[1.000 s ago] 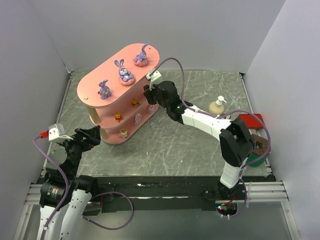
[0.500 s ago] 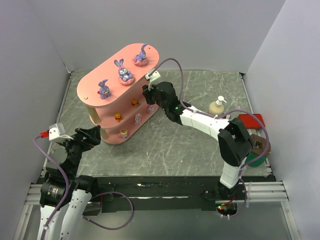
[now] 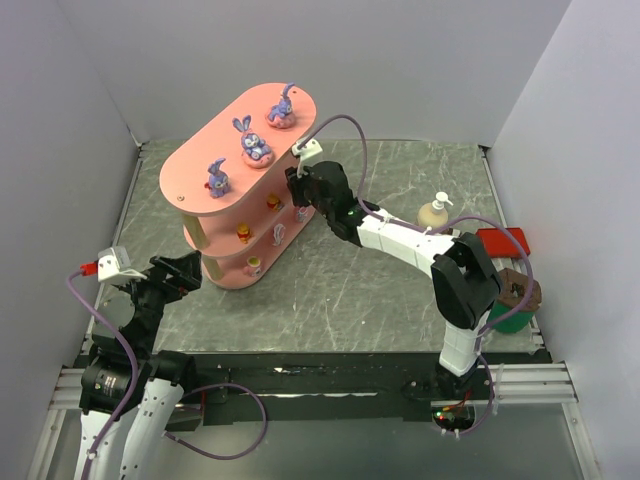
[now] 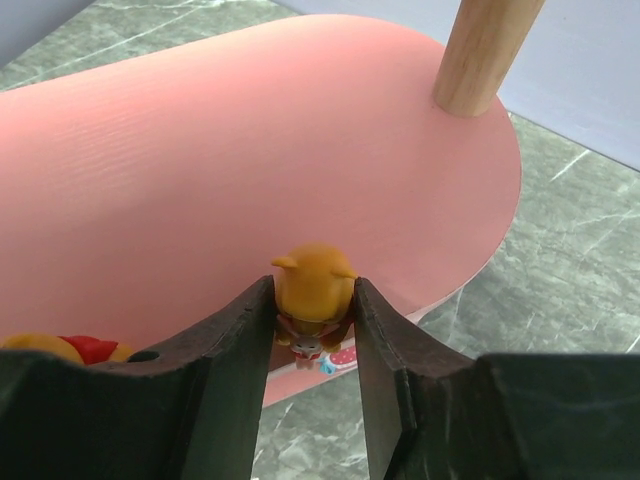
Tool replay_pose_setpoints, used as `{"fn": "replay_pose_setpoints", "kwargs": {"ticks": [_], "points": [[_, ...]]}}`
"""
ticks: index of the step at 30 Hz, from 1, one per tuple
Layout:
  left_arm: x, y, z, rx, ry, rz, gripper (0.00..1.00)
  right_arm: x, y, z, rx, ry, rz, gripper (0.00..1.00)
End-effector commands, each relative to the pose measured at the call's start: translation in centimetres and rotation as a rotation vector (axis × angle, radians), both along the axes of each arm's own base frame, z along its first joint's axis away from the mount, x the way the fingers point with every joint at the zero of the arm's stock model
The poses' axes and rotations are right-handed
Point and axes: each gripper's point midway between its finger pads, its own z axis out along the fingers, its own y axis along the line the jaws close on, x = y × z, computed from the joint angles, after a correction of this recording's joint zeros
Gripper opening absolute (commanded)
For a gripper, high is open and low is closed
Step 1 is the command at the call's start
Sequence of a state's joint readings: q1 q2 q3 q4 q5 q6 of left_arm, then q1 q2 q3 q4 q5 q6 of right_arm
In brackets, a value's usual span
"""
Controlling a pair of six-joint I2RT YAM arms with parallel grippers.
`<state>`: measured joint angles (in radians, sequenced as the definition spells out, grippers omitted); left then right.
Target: Place and organize the plastic toys onto the shelf
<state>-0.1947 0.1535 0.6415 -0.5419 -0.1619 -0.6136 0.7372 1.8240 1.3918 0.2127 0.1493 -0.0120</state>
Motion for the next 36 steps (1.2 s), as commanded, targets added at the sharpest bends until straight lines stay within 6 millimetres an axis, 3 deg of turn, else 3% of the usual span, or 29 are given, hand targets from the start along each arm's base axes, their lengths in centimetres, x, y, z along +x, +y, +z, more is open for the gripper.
{"fn": "replay_pose_setpoints", "kwargs": {"ticks": [1,10,17,23,36], "points": [[0.0,-0.1,1.4,0.002,-0.041,-0.006,0.96,-0.4,0.8,-1.5,-0.046,0.031,0.033,0.45],[0.0,-0.1,1.4,0.002,-0.041,-0.006,0.96,-0.2,0.9,-1.2,-0.02,0.018,0.025,0.5],[0.1,-0.1,1.4,0.003,-0.04,-0.007,0.96,-0.1,0.7,-1.1,-0.014,0.016,0.007,0.62],[0.0,0.0,1.4,0.004,-0.043,-0.006,0.96,-0.6,0.1,-0.4,-0.002,0.005,-0.001,0.67],[0.0,0.0,1.5,0.002,-0.043,-0.006,0.96,-2.1,-0.9,0.7,0.028,-0.033,0.014,0.68]]}}
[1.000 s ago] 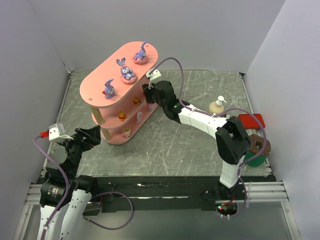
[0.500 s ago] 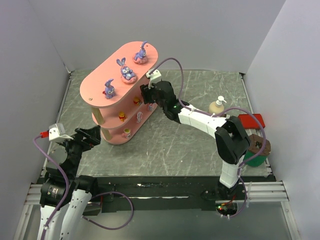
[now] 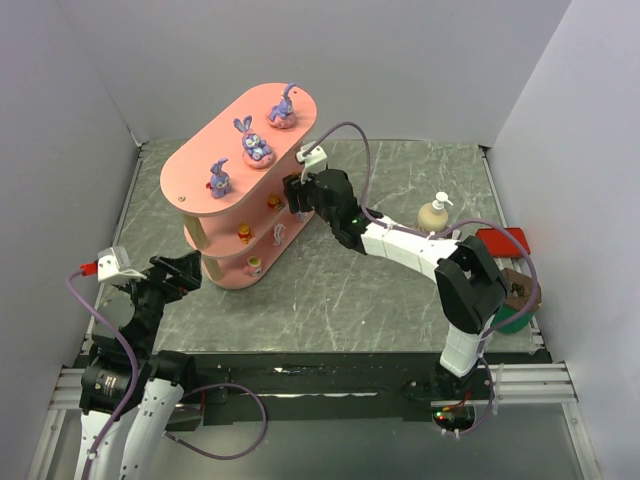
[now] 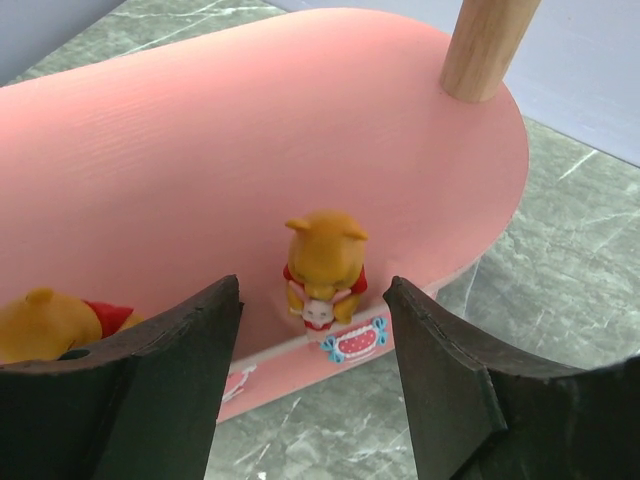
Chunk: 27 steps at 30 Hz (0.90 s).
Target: Place and organize the plastic toys onto the shelf
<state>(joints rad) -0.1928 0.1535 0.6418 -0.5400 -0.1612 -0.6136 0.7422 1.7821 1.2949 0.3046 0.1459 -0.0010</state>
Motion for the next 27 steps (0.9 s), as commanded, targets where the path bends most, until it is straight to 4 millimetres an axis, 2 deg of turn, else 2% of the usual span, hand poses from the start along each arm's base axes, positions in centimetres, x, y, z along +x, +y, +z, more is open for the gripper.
{"fn": "replay_pose_setpoints", "kwargs": {"ticks": [1,8,16,27], "points": [[0.0,-0.1,1.4,0.002,-0.042,-0.007,0.96,-1.1,-0.5,0.9,-0.008,-0.014,0.011,0.67],[0.0,-0.1,1.4,0.004,-0.041,-0.007,0.96,-0.6,-0.4,0.2,-0.031,-0.023,0.01,0.59],[0.1,0.0,1.4,0.003,-0.039,-0.004,0.96,0.2,-0.1,0.1,-0.036,-0.044,0.002,0.38],[0.1,0.0,1.3,0.002,-0.037,-0.001,0.96,0.3,-0.2,-0.2,-0.069,-0.09,0.068,0.22]]}}
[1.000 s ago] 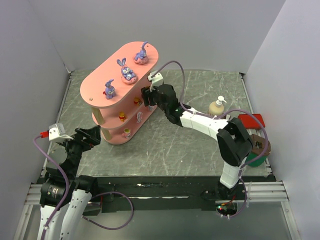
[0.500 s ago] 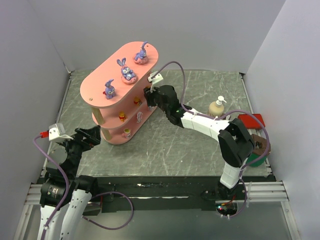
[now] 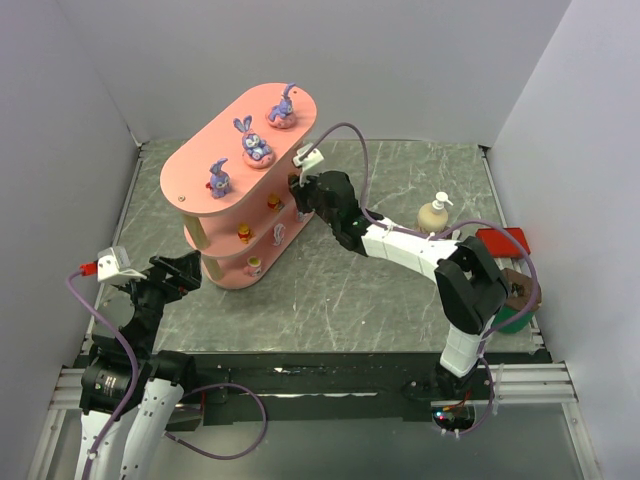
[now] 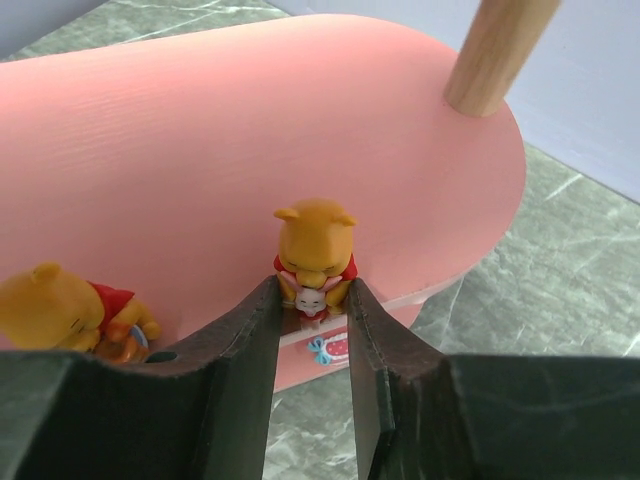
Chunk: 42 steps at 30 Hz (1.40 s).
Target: Place and organize the plastic toys onto the shelf
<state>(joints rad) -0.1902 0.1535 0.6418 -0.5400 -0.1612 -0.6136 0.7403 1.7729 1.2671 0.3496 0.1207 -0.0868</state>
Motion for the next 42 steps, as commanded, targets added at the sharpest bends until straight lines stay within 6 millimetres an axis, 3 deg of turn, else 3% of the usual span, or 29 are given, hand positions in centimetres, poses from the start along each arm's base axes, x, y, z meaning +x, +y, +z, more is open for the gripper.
{"fn": "replay_pose_setpoints", "kwargs": {"ticks": [1,9,22,35,41,42], "points": [[0.0,0.0,1.3,0.002,-0.036,-0.004,0.96,0.3,-0.1,-0.2,-0.02,-0.031,0.034,0.22],[0.0,0.0,1.3,0.002,-0.037,-0.004,0.96,1.3,-1.6,-0.6,-0.017,0.007,0.047,0.22],[0.2,0.0,1.2,0.004,-0.031,-0.004,0.96,1.5,-0.9,-1.6,-0.001,0.063,0.099,0.25],[0.2,0.0,1.2,0.006,-0.03,-0.004,0.96,0.8,-1.7,-0.8,0.01,0.033,0.089,0.63],[0.2,0.0,1.2,0.005,-0.03,-0.004,0.96,-0.3,-2.8,0.7,0.031,0.016,0.08,0.68],[0.2,-0.1,1.3,0.009,-0.033,-0.007,0.96,-0.8,-3.1,2.0,0.045,-0.004,0.08,0.68]]}}
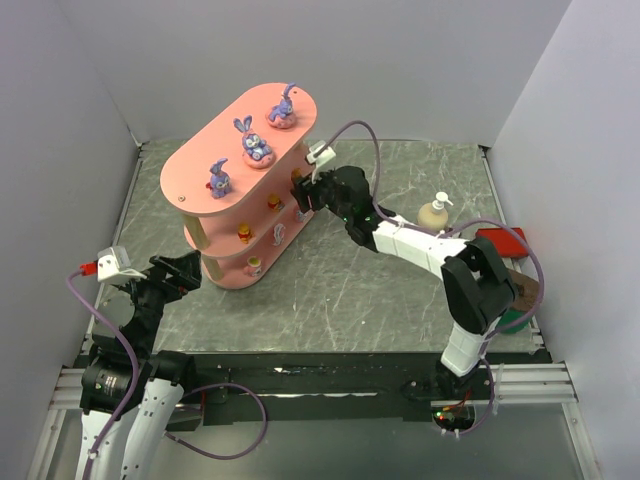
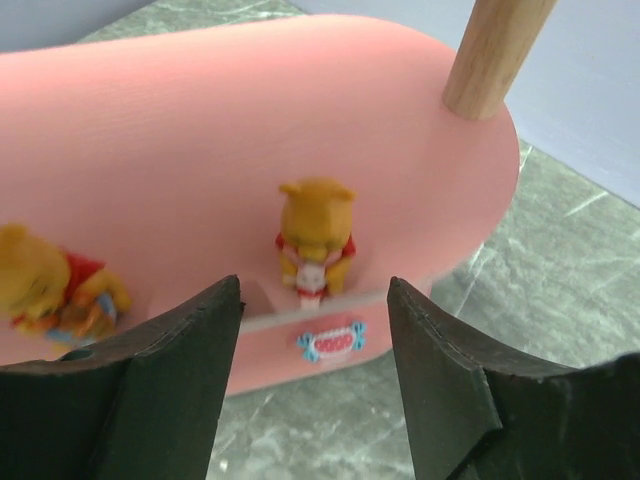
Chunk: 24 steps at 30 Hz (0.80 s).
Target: Place and organize the plastic toys onto the shelf
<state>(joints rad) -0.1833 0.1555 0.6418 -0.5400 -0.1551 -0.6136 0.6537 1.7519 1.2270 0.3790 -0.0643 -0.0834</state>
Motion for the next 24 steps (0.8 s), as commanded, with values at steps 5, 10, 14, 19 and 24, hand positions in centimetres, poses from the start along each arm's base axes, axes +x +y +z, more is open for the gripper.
{"fn": "replay_pose_setpoints", "kwargs": {"ticks": [5,10,14,19,24], "points": [[0.1,0.0,1.4,0.001,-0.036,0.0,0.96,-3.5,-4.0,3.4,0.031,-0.007,-0.059,0.71],[0.1,1.0,1.3,-0.038,-0.016,0.067,0.96,-6.8,-7.2,4.4,0.06,0.07,-0.135,0.71],[0.3,1.1,1.1,-0.04,-0.001,0.073,0.96,-10.1,-10.1,3.8,0.106,0.166,-0.193,0.71],[0.3,0.9,1.3,-0.039,-0.004,0.064,0.96,-14.5,-13.6,2.2,0.143,0.3,-0.275,0.71],[0.1,1.1,1.6,-0.041,-0.023,0.068,0.96,-17.5,-16.3,2.3,0.197,0.316,-0.317,0.71]]}}
